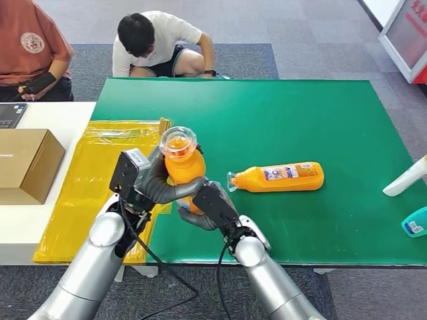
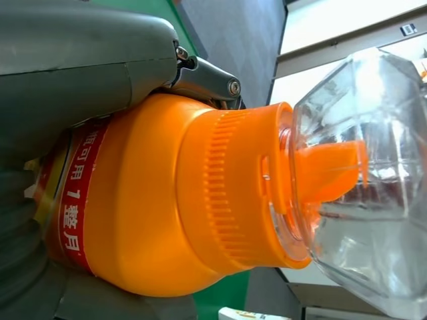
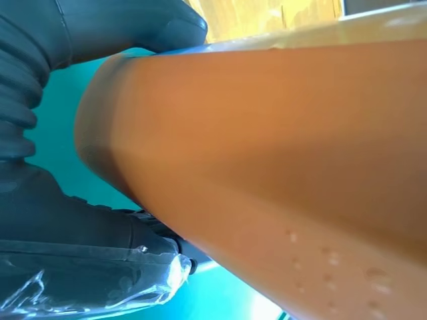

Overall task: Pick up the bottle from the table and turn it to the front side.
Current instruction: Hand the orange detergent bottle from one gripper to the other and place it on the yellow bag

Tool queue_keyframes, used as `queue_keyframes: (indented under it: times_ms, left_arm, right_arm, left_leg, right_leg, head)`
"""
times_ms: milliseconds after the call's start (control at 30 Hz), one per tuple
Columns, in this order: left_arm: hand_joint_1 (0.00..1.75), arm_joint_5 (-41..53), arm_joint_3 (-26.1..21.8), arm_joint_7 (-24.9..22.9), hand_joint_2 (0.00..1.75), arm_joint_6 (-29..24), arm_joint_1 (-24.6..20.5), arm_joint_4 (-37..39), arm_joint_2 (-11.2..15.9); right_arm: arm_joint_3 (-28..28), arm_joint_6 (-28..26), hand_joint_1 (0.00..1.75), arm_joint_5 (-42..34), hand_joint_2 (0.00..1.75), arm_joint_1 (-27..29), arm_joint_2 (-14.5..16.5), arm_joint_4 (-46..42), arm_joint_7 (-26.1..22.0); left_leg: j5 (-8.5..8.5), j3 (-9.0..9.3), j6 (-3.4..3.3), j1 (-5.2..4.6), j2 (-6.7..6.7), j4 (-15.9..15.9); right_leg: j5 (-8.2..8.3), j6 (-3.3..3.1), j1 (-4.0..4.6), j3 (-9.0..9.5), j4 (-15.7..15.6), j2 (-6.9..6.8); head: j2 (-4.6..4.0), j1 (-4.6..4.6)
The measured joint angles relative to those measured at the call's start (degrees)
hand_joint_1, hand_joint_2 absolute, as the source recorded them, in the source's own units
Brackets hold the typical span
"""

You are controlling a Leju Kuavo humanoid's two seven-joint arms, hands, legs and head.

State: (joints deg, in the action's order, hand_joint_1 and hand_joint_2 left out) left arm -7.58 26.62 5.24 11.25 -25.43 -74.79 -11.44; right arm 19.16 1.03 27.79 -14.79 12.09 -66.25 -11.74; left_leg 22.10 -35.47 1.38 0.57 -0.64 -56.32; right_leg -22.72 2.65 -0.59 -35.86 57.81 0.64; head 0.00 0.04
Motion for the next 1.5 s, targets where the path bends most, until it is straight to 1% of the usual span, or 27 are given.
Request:
queue_keyframes:
  times_ms: [200,233,333,367,467,567,700,867,967,1100,1200,1367,1500]
  left_arm:
    - [1.75,-0.65,0.28,0.22,1.75,-1.87,-0.08,0.00,0.68]
    - [1.75,-0.50,0.27,0.42,1.75,-2.68,-0.06,-0.01,0.86]
    - [1.75,-0.32,-0.05,1.04,1.75,-4.75,0.20,-0.04,1.85]
    - [1.75,-0.47,-0.36,1.23,1.75,-5.28,0.40,-0.08,2.23]
    - [1.75,-0.77,-2.03,1.87,1.75,-6.69,1.21,-0.37,3.58]
    - [1.75,0.33,-4.30,2.16,1.75,-8.45,2.41,-0.65,5.67]
    - [1.75,4.68,-6.19,2.65,1.75,-11.65,3.47,-1.15,8.06]
    - [1.75,11.31,-7.28,2.66,1.75,-15.32,3.81,-1.61,10.02]
    - [1.75,20.23,-7.45,1.59,1.75,-19.10,3.85,-1.61,11.05]
    - [1.75,39.54,-7.02,-1.92,1.75,-25.93,3.20,-1.07,12.12]
    - [1.75,52.55,-6.35,-3.75,1.75,-29.33,1.69,1.19,12.40]
    - [1.75,67.13,-4.47,-4.91,1.75,-31.71,-2.04,8.12,12.08]
    - [1.75,75.84,-2.11,-6.21,1.75,-32.15,-5.54,14.26,10.74]
  right_arm:
    - [0.03,-1.41,1.75,-0.84,1.75,-0.05,-0.26,0.00,0.03]
    - [0.03,-1.76,1.68,-1.12,1.75,-0.05,-0.32,0.00,0.09]
    - [0.02,-2.57,0.37,-2.13,1.75,-0.07,-0.70,-0.03,0.23]
    - [-0.03,-2.81,0.00,-2.52,1.75,-0.07,-0.91,-0.12,0.29]
    - [-0.50,-3.89,0.00,-3.99,1.75,-0.09,-1.69,-0.85,0.51]
    - [-1.81,-5.19,0.00,-5.28,1.75,-0.15,-2.92,-2.15,0.75]
    - [-3.20,-6.13,0.00,-6.00,1.75,-0.09,-4.29,-4.03,1.02]
    - [-4.45,-7.32,0.00,-6.36,1.75,0.24,-5.54,-6.29,1.25]
    - [-5.33,-8.13,0.00,-6.48,1.75,0.82,-6.12,-8.21,1.34]
    - [-6.31,-8.38,0.00,-6.45,1.75,1.62,-6.40,-11.39,1.33]
    - [-6.46,-8.23,0.00,-6.24,1.75,1.72,-6.45,-13.42,1.10]
    - [-6.12,-7.44,0.00,-5.73,1.75,1.02,-6.45,-15.52,0.62]
    - [-4.70,-6.56,0.00,-5.45,1.75,0.09,-6.45,-16.71,0.24]
  left_leg:
    - [0.00,-0.01,0.00,0.00,0.00,0.00]
    - [0.00,-0.01,0.00,0.00,0.00,0.00]
    - [0.00,-0.01,0.00,0.00,0.00,0.00]
    - [0.00,-0.01,0.00,0.00,0.00,0.00]
    - [0.00,0.00,0.01,0.00,0.01,0.00]
    - [-0.02,0.00,0.02,0.00,0.01,0.00]
    - [-0.04,-0.01,0.01,0.00,0.00,0.00]
    - [-0.03,-0.01,0.00,0.00,0.00,0.00]
    - [-0.03,-0.01,0.00,0.00,0.00,0.00]
    - [-0.04,-0.01,0.01,0.00,0.01,0.00]
    - [-0.04,-0.01,0.01,0.00,0.01,0.00]
    - [-0.07,-0.01,0.02,0.00,0.01,0.00]
    - [-0.08,-0.02,0.00,0.00,0.01,-0.01]
  right_leg:
    - [0.00,0.00,0.00,0.00,0.00,0.00]
    - [0.00,0.00,0.00,0.00,0.00,0.00]
    - [0.00,0.00,0.00,0.00,0.00,0.00]
    - [0.00,0.00,0.00,0.00,0.00,0.00]
    - [0.00,0.00,0.00,-0.01,0.01,0.01]
    - [0.00,-0.01,0.01,-0.02,0.01,0.01]
    - [0.00,0.00,0.01,-0.02,0.01,0.00]
    - [0.00,0.00,0.00,-0.03,0.00,0.00]
    - [0.00,0.00,0.00,-0.04,0.00,0.00]
    - [0.01,-0.01,0.00,-0.07,0.00,0.01]
    - [0.01,-0.01,0.01,-0.07,0.00,0.01]
    - [0.06,-0.03,0.00,-0.06,0.00,0.01]
    - [0.08,-0.01,0.00,-0.05,0.00,0.01]
  head:
    - [0.00,0.00]
    - [0.00,0.00]
    - [0.00,0.00]
    - [0.00,-0.01]
    - [0.00,0.01]
    - [0.00,0.00]
    - [0.00,-0.01]
    - [0.00,0.00]
    - [0.00,-0.01]
    - [0.00,0.00]
    - [0.00,-0.01]
    - [0.00,-0.01]
    - [0.00,-0.01]
